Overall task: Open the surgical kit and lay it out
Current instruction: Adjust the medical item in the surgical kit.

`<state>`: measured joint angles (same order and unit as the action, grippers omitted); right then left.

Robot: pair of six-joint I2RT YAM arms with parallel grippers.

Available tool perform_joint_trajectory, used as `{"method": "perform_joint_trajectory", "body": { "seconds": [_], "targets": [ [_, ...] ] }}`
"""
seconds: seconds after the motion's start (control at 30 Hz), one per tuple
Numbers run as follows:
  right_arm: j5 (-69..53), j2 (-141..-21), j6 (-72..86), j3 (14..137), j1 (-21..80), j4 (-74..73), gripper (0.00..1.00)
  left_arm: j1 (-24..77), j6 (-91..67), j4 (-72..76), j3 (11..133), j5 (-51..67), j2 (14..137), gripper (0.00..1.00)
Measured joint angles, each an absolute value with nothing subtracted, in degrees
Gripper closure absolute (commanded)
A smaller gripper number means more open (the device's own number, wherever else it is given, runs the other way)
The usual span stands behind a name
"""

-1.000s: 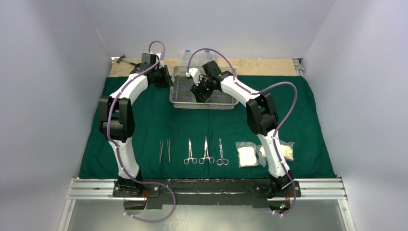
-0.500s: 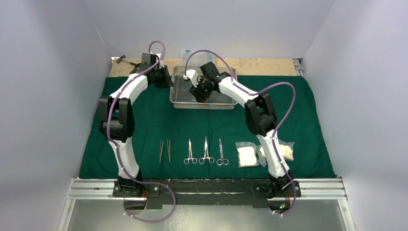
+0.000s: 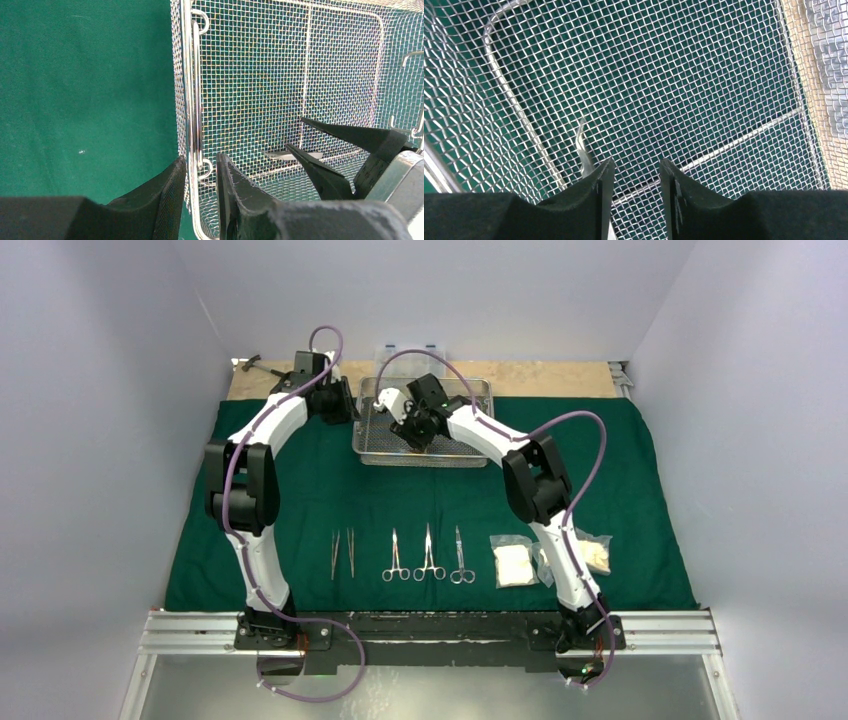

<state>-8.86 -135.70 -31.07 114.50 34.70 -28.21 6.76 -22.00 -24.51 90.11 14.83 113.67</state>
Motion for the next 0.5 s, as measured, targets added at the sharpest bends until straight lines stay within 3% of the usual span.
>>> {"method": "perform_joint_trajectory", "body": {
  "seconds": [0.33,0.5],
  "targets": [
    [-3.95,-135.70,-30.20,113.16,35.09,-25.65,0.59,6.76,-22.00,-24.51,90.11,14.87,113.67,0.73],
    [-3.90,-135.70,-26.20,116.11,35.07,-27.73,0.48,6.76,-22.00,-24.51,90.13,14.87,113.67,0.73]
  ]
}}
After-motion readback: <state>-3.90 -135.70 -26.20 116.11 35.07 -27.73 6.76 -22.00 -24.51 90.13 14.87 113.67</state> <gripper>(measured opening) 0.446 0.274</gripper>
